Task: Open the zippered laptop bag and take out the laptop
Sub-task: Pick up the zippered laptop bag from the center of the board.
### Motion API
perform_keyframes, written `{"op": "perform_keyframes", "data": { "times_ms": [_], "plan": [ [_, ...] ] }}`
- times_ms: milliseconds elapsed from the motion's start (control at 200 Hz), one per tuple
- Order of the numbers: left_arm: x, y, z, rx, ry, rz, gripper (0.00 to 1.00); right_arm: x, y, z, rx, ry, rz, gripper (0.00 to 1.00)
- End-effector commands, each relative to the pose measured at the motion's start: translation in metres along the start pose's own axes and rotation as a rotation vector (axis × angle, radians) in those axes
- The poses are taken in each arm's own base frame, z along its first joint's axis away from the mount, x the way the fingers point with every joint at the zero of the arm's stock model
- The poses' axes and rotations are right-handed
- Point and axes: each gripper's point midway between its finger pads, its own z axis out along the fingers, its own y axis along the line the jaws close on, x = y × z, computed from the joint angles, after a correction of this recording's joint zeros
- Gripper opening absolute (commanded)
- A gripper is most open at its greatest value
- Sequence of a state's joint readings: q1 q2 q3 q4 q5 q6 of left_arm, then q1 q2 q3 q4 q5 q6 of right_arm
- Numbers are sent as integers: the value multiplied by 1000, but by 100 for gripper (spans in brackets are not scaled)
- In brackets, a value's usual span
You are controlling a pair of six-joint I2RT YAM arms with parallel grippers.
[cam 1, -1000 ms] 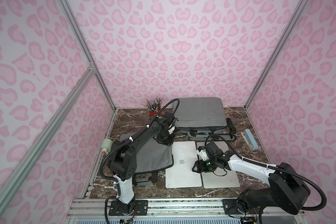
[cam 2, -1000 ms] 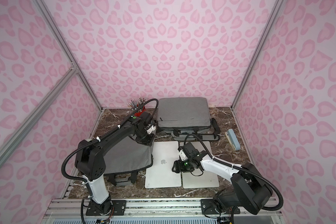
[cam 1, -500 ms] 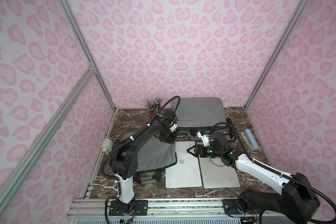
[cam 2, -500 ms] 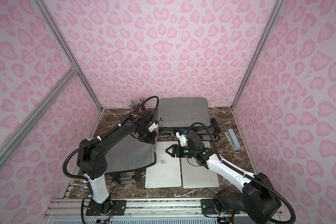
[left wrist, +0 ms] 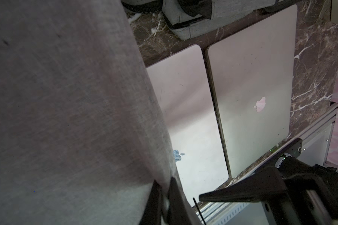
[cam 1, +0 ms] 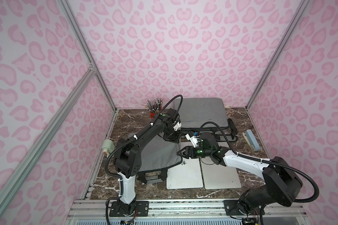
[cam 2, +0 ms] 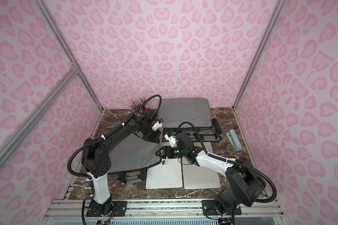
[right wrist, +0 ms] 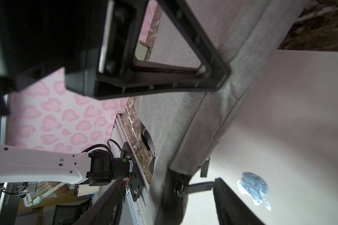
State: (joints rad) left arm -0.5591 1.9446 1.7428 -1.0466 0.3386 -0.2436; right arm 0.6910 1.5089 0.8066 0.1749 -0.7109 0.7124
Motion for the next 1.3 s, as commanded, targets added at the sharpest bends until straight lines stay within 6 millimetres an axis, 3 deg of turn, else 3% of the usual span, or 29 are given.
{"op": "perform_keyframes", "data": {
  "times_ms": [0, 175, 336, 431, 521, 626, 872, 1042, 1157, 1202, 1298],
  "plan": [
    [-7, -15, -2, 68, -23, 14, 4, -4, 7, 9, -40, -4, -33, 71],
    [-7, -21, -4, 98, -35, 18, 14, -6, 4, 20, -72, 1, -5, 60],
    [-6, -19, -8, 82, -43, 24, 26, -11, 4, 21, -80, -13, 21, 32],
    [-5, -18, -12, 70, -47, 38, 33, -13, 3, 19, -83, -23, 31, 22],
    [-7, -17, -26, 44, -86, 52, 46, -13, 2, 18, -83, -28, 40, 12],
    [-7, -16, -48, 19, -150, 66, 56, -12, 2, 17, -84, -31, 50, 10],
    [40, 38, -71, -62, -181, -104, 62, -16, 3, 14, -92, -53, 61, 4],
    [85, 91, -69, -115, -197, -327, 62, -23, 3, 12, -84, -76, 63, 0],
    [103, 119, -76, -145, -235, -447, 63, -27, -1, 8, -64, -104, 69, 0],
    [110, 132, -78, -165, -254, -507, 70, -28, -3, 7, -54, -119, 75, 0],
    [125, 156, -81, -170, -289, -627, 71, -32, -5, 4, -53, -142, 87, 0]
  ]
}}
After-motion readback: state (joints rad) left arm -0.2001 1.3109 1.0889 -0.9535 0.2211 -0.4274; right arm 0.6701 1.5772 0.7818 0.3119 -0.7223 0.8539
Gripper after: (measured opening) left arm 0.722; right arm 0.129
